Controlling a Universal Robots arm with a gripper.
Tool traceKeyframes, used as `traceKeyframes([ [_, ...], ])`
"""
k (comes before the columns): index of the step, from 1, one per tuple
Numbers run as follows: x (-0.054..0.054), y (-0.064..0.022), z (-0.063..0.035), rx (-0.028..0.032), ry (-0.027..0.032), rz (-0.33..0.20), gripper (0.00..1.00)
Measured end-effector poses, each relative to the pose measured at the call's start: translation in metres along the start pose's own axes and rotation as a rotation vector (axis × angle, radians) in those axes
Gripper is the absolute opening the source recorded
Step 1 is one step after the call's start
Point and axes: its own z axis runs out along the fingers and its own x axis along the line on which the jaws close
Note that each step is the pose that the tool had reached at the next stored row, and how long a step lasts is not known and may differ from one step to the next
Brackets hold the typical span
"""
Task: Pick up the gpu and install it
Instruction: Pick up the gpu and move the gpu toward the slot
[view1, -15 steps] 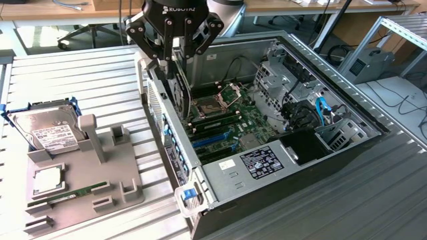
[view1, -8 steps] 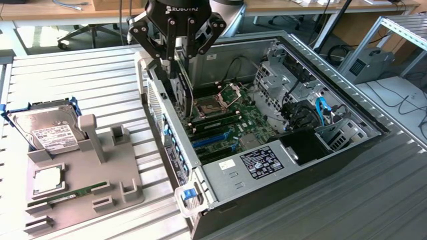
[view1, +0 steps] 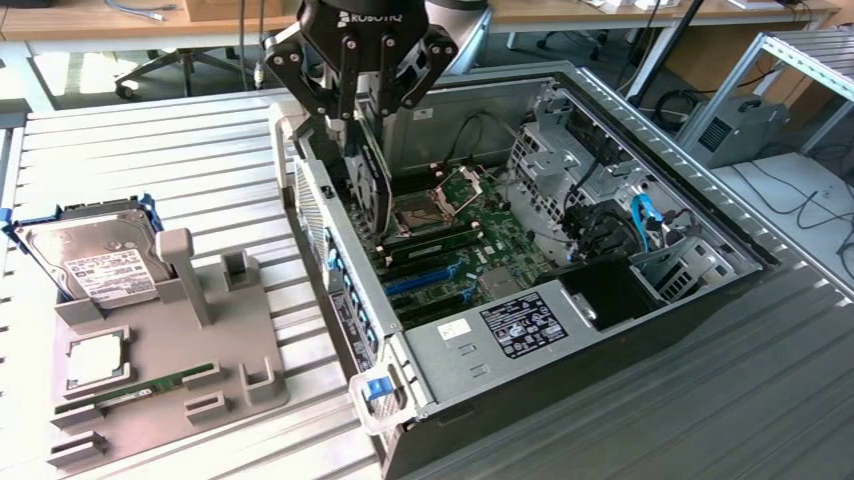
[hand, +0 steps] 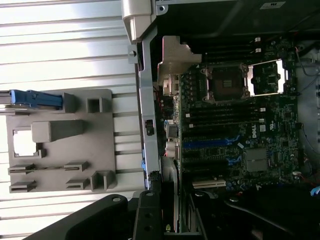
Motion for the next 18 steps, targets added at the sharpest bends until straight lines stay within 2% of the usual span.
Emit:
traceKeyframes([
  [18, -0.011, 0.0008, 0.0017, 0.0024, -0.0001, 0.0, 0.27],
])
